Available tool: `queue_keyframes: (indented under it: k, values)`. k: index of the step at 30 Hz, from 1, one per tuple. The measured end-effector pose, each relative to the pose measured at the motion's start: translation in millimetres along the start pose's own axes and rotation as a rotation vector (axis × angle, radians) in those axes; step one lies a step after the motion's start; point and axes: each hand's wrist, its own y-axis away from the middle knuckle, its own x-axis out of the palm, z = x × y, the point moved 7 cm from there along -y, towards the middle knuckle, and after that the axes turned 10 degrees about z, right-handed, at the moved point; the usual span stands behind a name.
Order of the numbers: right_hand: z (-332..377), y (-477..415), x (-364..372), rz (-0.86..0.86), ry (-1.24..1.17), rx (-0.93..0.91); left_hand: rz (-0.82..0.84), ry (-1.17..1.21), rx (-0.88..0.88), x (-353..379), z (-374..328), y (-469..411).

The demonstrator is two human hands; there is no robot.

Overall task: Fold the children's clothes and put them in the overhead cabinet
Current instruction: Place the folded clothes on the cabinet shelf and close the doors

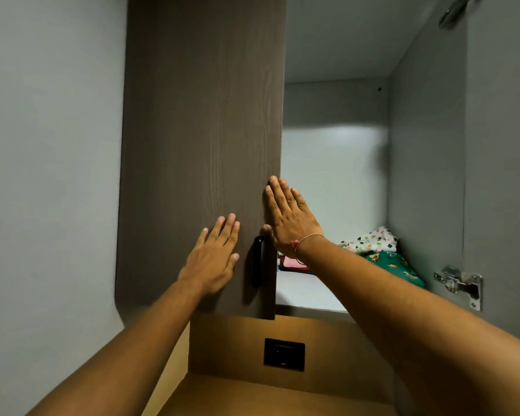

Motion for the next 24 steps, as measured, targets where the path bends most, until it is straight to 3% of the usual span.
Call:
queue_keyframes:
  k: [5, 11, 15, 20, 24]
  values:
    - [-0.1, -2.6, 8.9, -0.01, -0.013, -0.006, -0.009, 0.017, -0.001, 5.4, 2.4, -2.0]
    - [-0.6, 13.1, 1.2, 0.094, -0.054, -0.051, 0.082, 0.023, 0.089, -26.6, 7.4, 4.5]
    - [-20.2, 75.7, -14.8, 0.121, -0.255, 0.075, 0.169, 0.066, 0.108, -67.8, 0.5, 0.6]
    - [-54.7, 195.8, -84.8, -0.125, -0.46, 0.346, -0.01, 0.149, 0.253, -116.8, -52.4, -1.1]
    - [-90.3, 324.0, -168.2, -0.364, -0.29, 0.624, -0.162, 0.238, 0.523, -174.7, -160.5, 21.4]
